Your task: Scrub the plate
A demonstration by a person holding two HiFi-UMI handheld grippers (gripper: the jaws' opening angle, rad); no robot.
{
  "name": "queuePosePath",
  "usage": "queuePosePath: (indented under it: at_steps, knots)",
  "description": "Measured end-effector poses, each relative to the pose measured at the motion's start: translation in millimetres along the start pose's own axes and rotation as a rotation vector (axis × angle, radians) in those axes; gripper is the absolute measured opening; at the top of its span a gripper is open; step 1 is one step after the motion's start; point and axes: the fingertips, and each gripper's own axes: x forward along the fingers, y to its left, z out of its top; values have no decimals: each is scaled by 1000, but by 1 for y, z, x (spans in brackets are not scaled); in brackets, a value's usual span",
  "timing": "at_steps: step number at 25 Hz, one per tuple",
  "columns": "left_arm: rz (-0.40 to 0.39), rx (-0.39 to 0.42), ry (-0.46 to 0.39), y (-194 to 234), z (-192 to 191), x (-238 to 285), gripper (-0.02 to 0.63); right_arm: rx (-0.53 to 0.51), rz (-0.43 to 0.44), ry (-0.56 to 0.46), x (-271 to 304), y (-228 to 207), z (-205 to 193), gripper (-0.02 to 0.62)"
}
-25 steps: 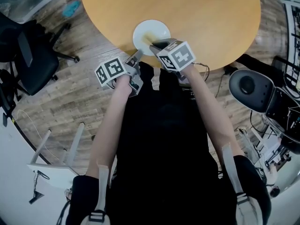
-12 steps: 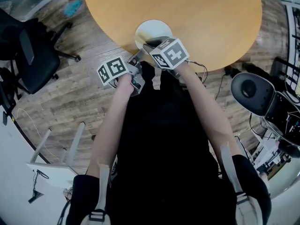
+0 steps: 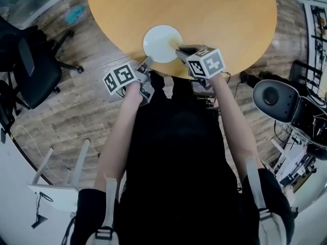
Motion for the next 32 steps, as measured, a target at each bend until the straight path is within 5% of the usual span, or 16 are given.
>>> queuePosePath:
  at_steps: [9, 12, 21, 24, 26, 32]
  knots:
    - [36, 16, -54, -15, 2, 0, 23, -1, -1, -110, -45, 3, 7, 34]
    - [11, 14, -92, -21, 4, -2, 130, -2, 16, -130, -54, 4, 3, 34]
    - [88, -28, -230, -28, -24, -6, 138, -7, 77, -226, -112, -22, -17, 34]
    - [103, -26, -254, -36, -54, -6, 111, -11, 119, -233, -129, -31, -35, 34]
    - [120, -7, -257, -43, -79, -5, 38, -21, 150, -222, -140, -36, -52, 34]
    - [94, 99, -275, -88, -128, -2, 12, -15, 216, -229, -180, -67, -90, 34]
